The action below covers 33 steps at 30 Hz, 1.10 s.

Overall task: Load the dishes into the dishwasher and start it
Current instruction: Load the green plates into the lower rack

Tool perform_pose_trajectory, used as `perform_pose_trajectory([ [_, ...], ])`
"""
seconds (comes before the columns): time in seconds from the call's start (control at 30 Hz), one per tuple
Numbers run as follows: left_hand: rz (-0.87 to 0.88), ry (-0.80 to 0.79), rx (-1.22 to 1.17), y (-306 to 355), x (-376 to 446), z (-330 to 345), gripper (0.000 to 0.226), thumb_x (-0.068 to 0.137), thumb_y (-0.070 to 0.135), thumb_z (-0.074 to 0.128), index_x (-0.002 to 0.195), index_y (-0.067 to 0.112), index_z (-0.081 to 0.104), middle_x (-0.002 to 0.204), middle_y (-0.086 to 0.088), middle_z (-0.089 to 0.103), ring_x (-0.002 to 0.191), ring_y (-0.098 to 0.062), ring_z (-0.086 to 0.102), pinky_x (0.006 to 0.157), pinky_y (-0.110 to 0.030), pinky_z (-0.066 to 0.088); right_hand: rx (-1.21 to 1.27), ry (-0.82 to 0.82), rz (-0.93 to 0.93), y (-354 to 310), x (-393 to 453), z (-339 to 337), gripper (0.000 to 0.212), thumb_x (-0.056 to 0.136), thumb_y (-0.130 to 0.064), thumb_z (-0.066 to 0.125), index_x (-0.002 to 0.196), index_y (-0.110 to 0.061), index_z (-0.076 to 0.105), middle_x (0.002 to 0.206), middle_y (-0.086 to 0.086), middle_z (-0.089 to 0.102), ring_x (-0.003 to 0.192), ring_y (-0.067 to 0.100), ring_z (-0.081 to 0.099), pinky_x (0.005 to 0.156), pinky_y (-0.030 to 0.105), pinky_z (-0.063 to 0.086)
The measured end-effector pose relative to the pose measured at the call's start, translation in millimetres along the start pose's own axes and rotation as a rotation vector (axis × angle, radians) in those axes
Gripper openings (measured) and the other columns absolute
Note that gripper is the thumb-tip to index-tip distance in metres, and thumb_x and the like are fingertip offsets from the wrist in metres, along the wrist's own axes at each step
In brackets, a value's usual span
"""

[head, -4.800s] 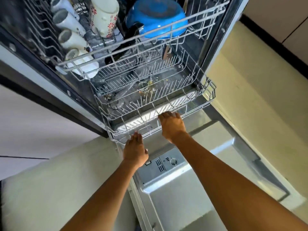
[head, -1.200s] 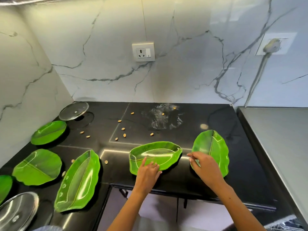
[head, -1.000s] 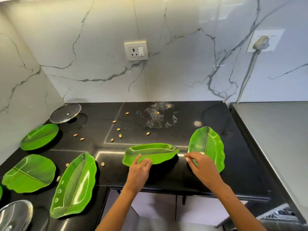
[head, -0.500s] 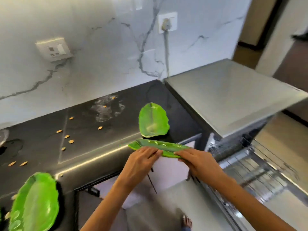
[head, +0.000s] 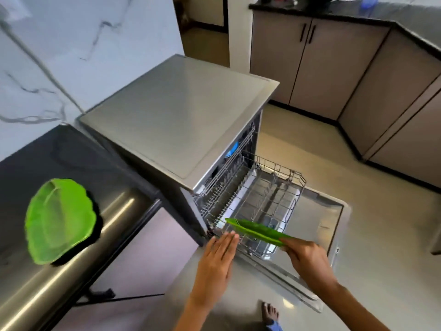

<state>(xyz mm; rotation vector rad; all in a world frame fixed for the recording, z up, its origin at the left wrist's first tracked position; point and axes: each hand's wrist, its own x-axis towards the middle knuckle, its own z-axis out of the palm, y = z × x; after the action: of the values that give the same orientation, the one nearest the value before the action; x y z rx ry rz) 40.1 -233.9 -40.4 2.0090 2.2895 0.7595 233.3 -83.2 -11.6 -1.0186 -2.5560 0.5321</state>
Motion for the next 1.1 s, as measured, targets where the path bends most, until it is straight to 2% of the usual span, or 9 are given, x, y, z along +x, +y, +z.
perform_pose_trajectory([
  [0.07, -0.080, -0.082, 0.002, -4, -3, 37, 0.042, 0.097, 0.019, 0.037, 0.134, 0.008, 0.053, 0.143, -0.003, 0.046, 0.134, -0.016, 0.040, 0.111, -0.037, 0.028, 0.040, -0.028, 0.090, 32, 10, 22, 0.029, 0.060, -0.001, 0.084, 0.081, -0.017, 0.073, 0.061, -0.002, 0.068, 0.048, 0.024, 0.062, 0.040, 0.025, 0.047],
  [0.23, -0.186, -0.257, 0.099, -41, -9, 134, 0.050, 0.100, 0.026, 0.022, 0.132, 0.003, 0.054, 0.141, -0.009, 0.048, 0.135, -0.019, 0.037, 0.116, -0.032, 0.013, 0.126, -0.075, 0.195, 91, 49, 106, 0.006, 0.076, -0.011, 0.070, 0.076, -0.014, 0.065, 0.051, 0.005, 0.056, 0.047, 0.031, 0.054, 0.043, 0.026, 0.038],
  [0.37, -0.235, -0.397, 0.166, -90, -7, 218, 0.054, 0.089, 0.031, 0.037, 0.130, 0.002, 0.056, 0.138, -0.011, 0.052, 0.127, -0.024, 0.049, 0.112, -0.034, 0.015, 0.223, -0.148, 0.201, 113, 90, 192, 0.007, 0.080, -0.015, 0.061, 0.076, -0.015, 0.068, 0.051, 0.003, 0.056, 0.047, 0.025, 0.050, 0.047, 0.024, 0.032],
  [0.47, -0.173, -0.426, 0.218, -127, 1, 275, 0.054, 0.083, 0.032, 0.047, 0.126, 0.002, 0.060, 0.134, -0.013, 0.055, 0.123, -0.026, 0.053, 0.109, -0.038, 0.021, 0.290, -0.221, 0.204, 121, 120, 256, 0.013, 0.085, -0.007, 0.059, 0.088, -0.012, 0.071, 0.063, 0.014, 0.065, 0.060, 0.025, 0.058, 0.054, 0.020, 0.036],
  [0.6, -0.156, -0.462, 0.241, -167, 8, 329, 0.064, 0.065, 0.035, 0.080, 0.119, 0.005, 0.065, 0.128, -0.012, 0.060, 0.118, -0.025, 0.058, 0.103, -0.042, 0.040, 0.329, -0.321, 0.222, 122, 155, 334, 0.011, 0.086, -0.004, 0.057, 0.086, -0.003, 0.068, 0.077, 0.023, 0.065, 0.080, 0.039, 0.061, 0.066, 0.034, 0.038],
  [0.67, -0.157, -0.485, 0.235, -179, 7, 343, 0.056, 0.070, 0.037, 0.073, 0.117, 0.006, 0.067, 0.125, -0.012, 0.062, 0.115, -0.025, 0.060, 0.094, -0.046, 0.047, 0.341, -0.359, 0.229, 120, 169, 359, 0.014, 0.088, -0.006, 0.056, 0.092, -0.004, 0.069, 0.086, 0.024, 0.066, 0.089, 0.039, 0.061, 0.071, 0.034, 0.039],
  [0.8, -0.185, -0.619, 0.188, -201, -2, 362, 0.058, 0.080, 0.041, 0.035, 0.116, 0.009, 0.068, 0.125, -0.010, 0.063, 0.112, -0.023, 0.061, 0.090, -0.046, 0.049, 0.324, -0.454, 0.180, 113, 192, 390, 0.020, 0.090, -0.004, 0.050, 0.101, -0.003, 0.067, 0.096, 0.026, 0.065, 0.095, 0.038, 0.059, 0.074, 0.034, 0.039],
  [0.97, -0.130, -0.620, 0.173, -220, -12, 369, 0.061, 0.078, 0.044, 0.034, 0.120, 0.012, 0.066, 0.126, -0.007, 0.062, 0.114, -0.021, 0.061, 0.090, -0.045, 0.049, 0.363, -0.427, 0.201, 103, 210, 414, 0.015, 0.088, -0.001, 0.050, 0.091, 0.002, 0.065, 0.074, 0.018, 0.050, 0.073, 0.025, 0.045, 0.063, 0.030, 0.029],
  [1.1, -0.110, -0.601, 0.182, -222, -12, 370, 0.063, 0.079, 0.045, 0.033, 0.121, 0.012, 0.065, 0.126, -0.007, 0.062, 0.115, -0.020, 0.060, 0.092, -0.044, 0.047, 0.400, -0.405, 0.281, 100, 212, 429, 0.014, 0.087, 0.001, 0.052, 0.089, 0.003, 0.065, 0.074, 0.020, 0.055, 0.073, 0.023, 0.047, 0.064, 0.030, 0.031],
])
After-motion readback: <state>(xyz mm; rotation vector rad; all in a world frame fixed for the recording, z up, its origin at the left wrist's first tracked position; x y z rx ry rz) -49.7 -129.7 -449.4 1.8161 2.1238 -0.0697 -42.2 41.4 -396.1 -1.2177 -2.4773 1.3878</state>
